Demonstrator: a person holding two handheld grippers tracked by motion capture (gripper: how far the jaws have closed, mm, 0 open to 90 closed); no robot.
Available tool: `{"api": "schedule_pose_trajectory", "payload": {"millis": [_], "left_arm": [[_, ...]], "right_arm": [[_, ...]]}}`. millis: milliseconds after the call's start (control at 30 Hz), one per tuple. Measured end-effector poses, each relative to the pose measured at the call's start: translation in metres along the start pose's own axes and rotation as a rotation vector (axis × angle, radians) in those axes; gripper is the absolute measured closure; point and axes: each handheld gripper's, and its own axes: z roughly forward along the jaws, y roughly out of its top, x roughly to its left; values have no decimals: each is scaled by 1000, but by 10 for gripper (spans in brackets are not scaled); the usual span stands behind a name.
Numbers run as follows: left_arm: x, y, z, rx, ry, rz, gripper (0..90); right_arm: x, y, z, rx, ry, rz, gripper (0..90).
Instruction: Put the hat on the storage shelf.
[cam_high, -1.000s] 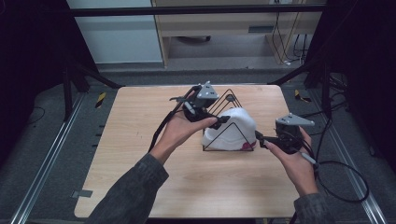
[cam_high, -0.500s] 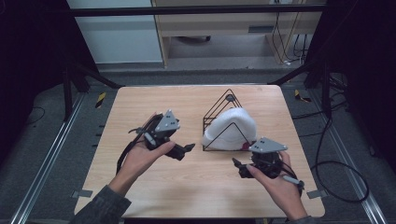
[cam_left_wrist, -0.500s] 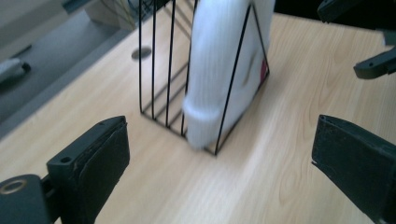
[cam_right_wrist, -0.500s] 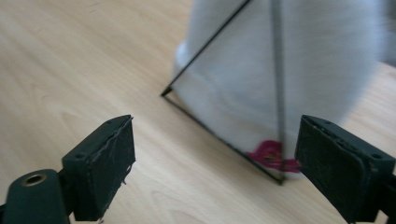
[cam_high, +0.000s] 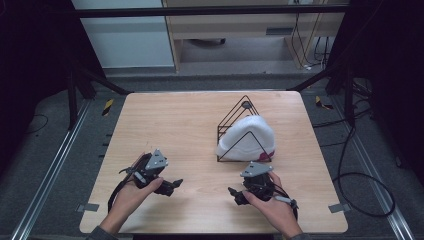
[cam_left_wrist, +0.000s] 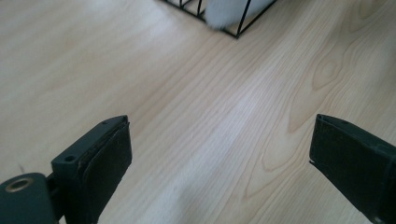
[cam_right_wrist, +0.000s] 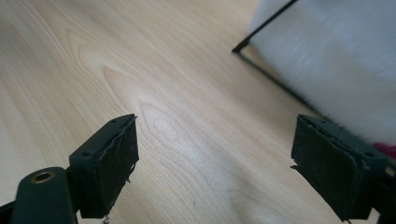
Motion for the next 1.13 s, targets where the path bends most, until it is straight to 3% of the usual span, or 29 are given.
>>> {"api": "schedule_pose_trajectory", "payload": {"millis": [133, 233, 333, 400, 467, 667, 833, 1133], "left_arm": [[6, -28, 11, 17, 14, -67, 52], [6, -45, 19, 46, 10, -81, 54], [5, -55, 23, 41, 23, -97, 54], [7, -58, 26, 55, 41, -94, 54], [9, -62, 29, 55, 31, -120, 54], [12, -68, 31, 37, 52, -158, 53], [11, -70, 33, 18, 80, -152, 43], [11, -70, 35, 24, 76, -148, 13]], "right_arm": [[-1, -6, 20, 16, 27, 45, 153], [-2, -11, 32, 32, 33, 52, 152], [-3, -15, 41, 43, 19, 74, 146], [-2, -16, 45, 48, 6, 69, 133], [-1, -15, 48, 33, -7, 66, 130], [2, -14, 55, 6, -47, 76, 93], [4, -15, 56, 2, -51, 80, 92], [4, -15, 56, 2, -55, 86, 92]]}}
